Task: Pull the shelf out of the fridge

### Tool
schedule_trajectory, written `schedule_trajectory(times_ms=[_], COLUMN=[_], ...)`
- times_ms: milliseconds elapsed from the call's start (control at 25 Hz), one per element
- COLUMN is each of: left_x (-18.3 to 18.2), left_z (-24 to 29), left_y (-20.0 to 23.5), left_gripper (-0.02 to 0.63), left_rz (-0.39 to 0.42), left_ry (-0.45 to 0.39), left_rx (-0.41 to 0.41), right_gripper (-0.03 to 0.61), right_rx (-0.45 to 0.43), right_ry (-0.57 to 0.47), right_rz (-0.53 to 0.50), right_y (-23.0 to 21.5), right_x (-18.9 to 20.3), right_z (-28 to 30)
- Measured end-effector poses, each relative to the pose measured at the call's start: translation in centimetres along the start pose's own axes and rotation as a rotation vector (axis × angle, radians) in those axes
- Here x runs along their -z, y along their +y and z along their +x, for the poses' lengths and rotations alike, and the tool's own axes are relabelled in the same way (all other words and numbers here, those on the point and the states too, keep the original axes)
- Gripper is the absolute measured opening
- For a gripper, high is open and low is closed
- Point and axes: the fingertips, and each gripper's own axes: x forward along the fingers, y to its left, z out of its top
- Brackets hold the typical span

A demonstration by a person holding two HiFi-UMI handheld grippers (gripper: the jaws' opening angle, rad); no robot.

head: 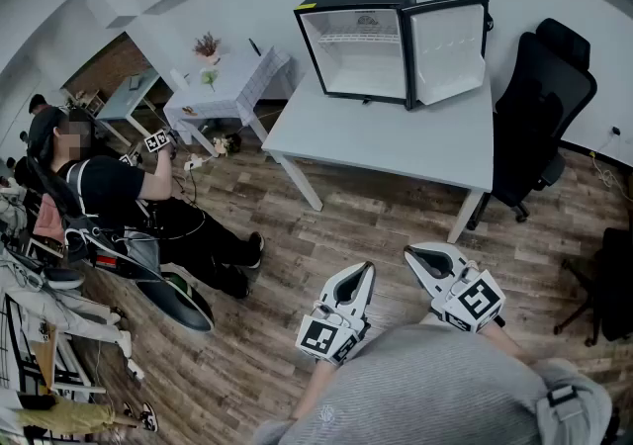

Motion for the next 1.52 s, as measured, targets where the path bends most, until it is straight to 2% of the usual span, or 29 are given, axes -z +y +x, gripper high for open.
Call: schedule_trajectory(times_ms=[240,440,840,1520], left_x=[0.0,-0.1,-0.1,0.1], left_z=[0.2,0.1,0.4,0.2], left_y=[-0.1,0.0,0.2,1.3], left_gripper=[0.011,0.011,0.011,0.011], left_rz=[-0.003,-0.004,-0.012,-0.027], left_ry=[0.0,-0.003,-0.009,-0.005], left_rx=[0.001,0.0,0.014,0.032], right_gripper=[0.012,0.014,0.014,0.014], right_rx=[-0.002,-0.061,-0.058,-0.039], right_ry=[-0.021,-0.069,-0.039,0.002], right_rz=[0.012,0.07,0.034,0.048], right_y=[-0.1,0.8,1.0,1.2], right_x=[-0.2,-0.4,0.1,0.9], right_z=[-0.2,-0.1,0.2,1.4])
